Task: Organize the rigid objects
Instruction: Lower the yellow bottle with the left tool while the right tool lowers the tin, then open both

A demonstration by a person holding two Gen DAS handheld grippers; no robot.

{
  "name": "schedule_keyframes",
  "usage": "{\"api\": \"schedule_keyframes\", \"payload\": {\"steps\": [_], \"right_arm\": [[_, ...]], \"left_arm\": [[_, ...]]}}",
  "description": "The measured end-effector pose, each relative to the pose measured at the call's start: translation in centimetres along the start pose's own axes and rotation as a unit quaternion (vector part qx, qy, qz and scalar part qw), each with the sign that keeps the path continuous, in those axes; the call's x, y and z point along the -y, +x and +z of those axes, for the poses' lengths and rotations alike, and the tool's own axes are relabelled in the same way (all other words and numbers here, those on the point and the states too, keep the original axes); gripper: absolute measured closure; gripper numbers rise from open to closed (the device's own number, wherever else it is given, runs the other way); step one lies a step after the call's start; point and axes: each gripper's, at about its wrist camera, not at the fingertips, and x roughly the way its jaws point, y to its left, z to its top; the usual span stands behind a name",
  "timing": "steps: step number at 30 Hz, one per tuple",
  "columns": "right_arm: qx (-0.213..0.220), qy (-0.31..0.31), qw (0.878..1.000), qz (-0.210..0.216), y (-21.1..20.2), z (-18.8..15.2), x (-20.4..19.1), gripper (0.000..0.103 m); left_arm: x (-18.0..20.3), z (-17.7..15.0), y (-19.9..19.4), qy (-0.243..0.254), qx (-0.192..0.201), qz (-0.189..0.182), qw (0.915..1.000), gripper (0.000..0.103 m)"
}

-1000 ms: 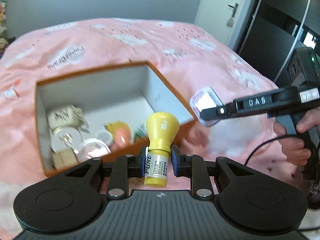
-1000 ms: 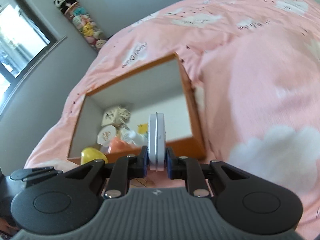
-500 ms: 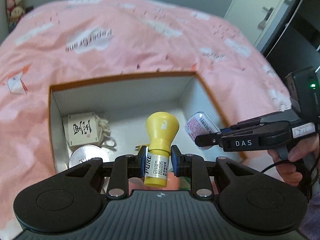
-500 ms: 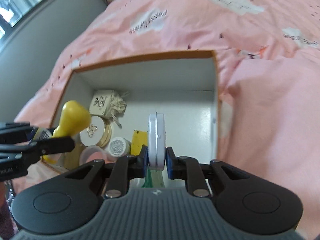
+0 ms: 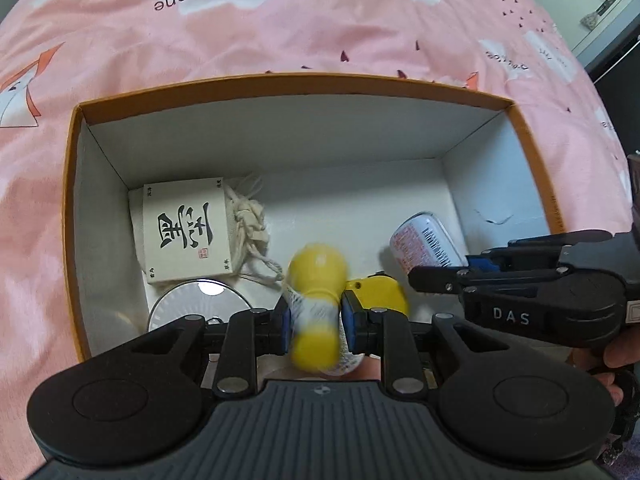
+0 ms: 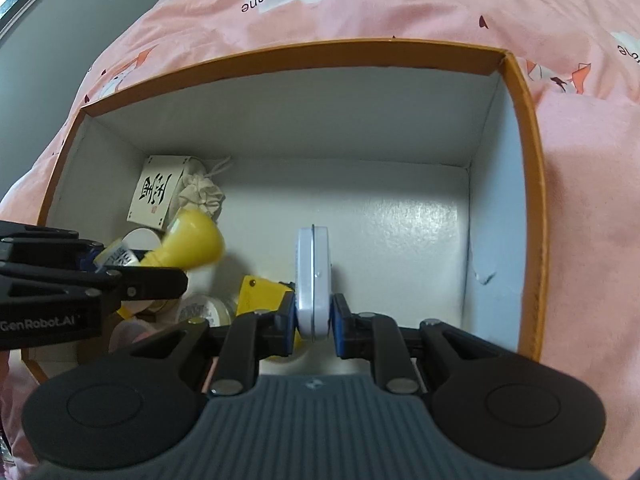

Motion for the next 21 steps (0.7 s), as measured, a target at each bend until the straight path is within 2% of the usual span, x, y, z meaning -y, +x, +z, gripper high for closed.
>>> {"api": "schedule_keyframes", "payload": {"steps": [4,7,13,15,21], "right_arm": [[-0.003,0.006,1.0,0.004,0.5,0.5,0.2,0.086],[-0.006,0.01,1.0,0.011,0.8,0.7,0.3,0.086],[-0.007,0.014,1.0,0.014,1.1,0.8,0.2,0.086],[-0.011,0.01,1.0,0.013,1.3,0.7,0.1,0.083],[-0.012,-0.004,1.0,-0.005,1.3,0.5,-0.1,0.082]], "left_arm": [[-0.2,0.3,-0.2,-0.004,0.005,-0.001,1.0,0.081],[0.1,0.3,-0.5,0.005,0.015,0.013,0.9998,0.086],[0.7,0.3,-0.7,0.023,0.005,0.025,0.9994,0.085],[0.7,0.2,-0.6,0.035,0.002,0.037,0.9987,0.078],[0.2,-0.4,-0.4,0.033,-0.005,0.042,0.9985,0.077]]}}
